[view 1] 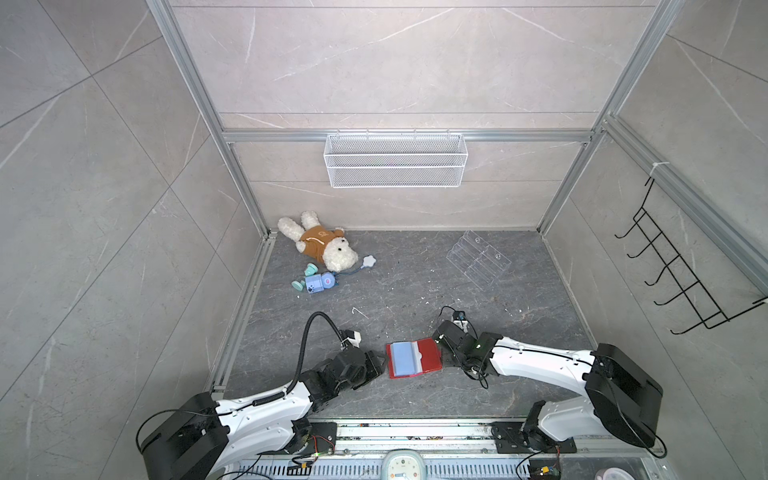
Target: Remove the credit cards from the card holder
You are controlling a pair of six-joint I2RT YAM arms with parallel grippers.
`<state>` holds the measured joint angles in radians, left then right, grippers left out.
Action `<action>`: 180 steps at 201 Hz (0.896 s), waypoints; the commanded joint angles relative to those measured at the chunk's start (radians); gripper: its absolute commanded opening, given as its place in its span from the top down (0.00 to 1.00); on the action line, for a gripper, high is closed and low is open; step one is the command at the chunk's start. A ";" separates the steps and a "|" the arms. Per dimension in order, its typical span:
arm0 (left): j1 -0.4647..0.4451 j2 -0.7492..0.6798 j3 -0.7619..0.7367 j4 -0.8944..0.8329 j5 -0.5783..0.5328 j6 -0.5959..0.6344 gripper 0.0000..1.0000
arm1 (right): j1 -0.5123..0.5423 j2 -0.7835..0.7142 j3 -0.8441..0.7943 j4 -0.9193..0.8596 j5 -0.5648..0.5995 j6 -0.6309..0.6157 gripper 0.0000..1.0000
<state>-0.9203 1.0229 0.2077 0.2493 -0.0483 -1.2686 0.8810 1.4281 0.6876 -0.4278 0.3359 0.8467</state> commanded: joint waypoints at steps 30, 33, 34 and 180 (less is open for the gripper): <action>0.001 0.044 -0.027 0.119 0.037 -0.024 0.59 | -0.019 0.019 -0.033 0.032 -0.018 0.018 1.00; 0.002 0.047 -0.027 0.122 0.038 -0.025 0.59 | -0.019 0.019 -0.033 0.033 -0.017 0.018 1.00; 0.002 0.047 -0.026 0.124 0.040 -0.026 0.59 | -0.019 0.020 -0.034 0.033 -0.018 0.018 1.00; 0.003 0.306 -0.022 0.398 0.107 -0.031 0.65 | -0.020 0.045 -0.048 0.089 -0.049 0.002 1.00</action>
<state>-0.9203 1.3060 0.1856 0.5861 0.0486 -1.3025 0.8635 1.4479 0.6598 -0.3347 0.3134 0.8459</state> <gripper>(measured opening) 0.372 0.050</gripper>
